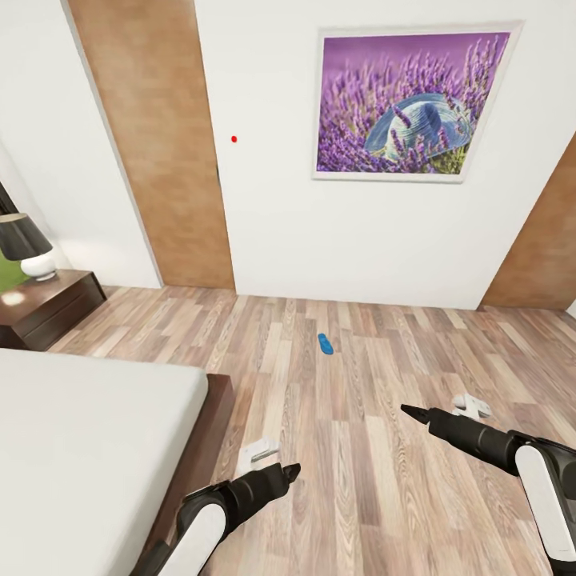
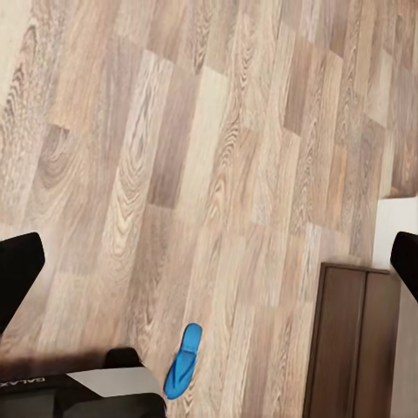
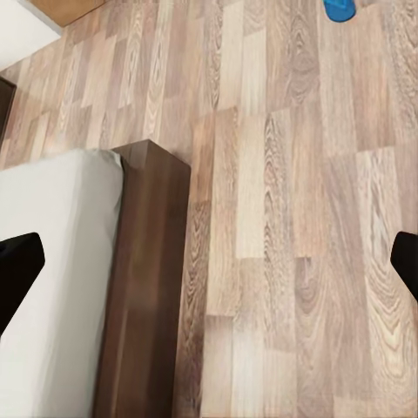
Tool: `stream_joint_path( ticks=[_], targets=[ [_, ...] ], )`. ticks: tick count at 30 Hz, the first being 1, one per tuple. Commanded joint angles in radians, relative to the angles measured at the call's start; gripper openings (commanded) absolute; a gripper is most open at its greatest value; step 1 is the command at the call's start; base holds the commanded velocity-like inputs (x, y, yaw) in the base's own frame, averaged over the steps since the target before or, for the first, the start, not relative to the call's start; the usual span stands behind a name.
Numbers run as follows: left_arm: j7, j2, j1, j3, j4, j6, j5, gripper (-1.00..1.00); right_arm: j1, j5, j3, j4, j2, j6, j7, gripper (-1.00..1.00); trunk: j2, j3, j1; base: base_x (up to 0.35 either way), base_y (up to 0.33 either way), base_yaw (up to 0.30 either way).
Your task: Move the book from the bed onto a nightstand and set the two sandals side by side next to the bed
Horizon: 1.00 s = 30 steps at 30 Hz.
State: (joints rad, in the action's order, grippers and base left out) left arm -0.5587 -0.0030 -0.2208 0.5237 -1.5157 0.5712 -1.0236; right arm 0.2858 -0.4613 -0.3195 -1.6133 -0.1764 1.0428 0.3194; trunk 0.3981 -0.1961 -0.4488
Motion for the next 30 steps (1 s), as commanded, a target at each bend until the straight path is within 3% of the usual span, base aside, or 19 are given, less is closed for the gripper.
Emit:
stream_joint_path(
  ticks=[1,30],
  targets=[
    [-0.010,0.000,-0.001,0.001,-0.001,0.000,-0.010,1.00,0.001,0.009,-0.001,0.000,0.000,0.004,0.010,1.00,0.002,-0.002,-0.001,0.338,0.000,0.000],
    [-0.010,-0.001,-0.002,0.001,-0.001,0.000,-0.010,1.00,0.001,0.008,-0.002,0.000,0.000,0.004,0.010,1.00,0.002,-0.002,-0.001,0.341,0.000,0.000]
  ],
)
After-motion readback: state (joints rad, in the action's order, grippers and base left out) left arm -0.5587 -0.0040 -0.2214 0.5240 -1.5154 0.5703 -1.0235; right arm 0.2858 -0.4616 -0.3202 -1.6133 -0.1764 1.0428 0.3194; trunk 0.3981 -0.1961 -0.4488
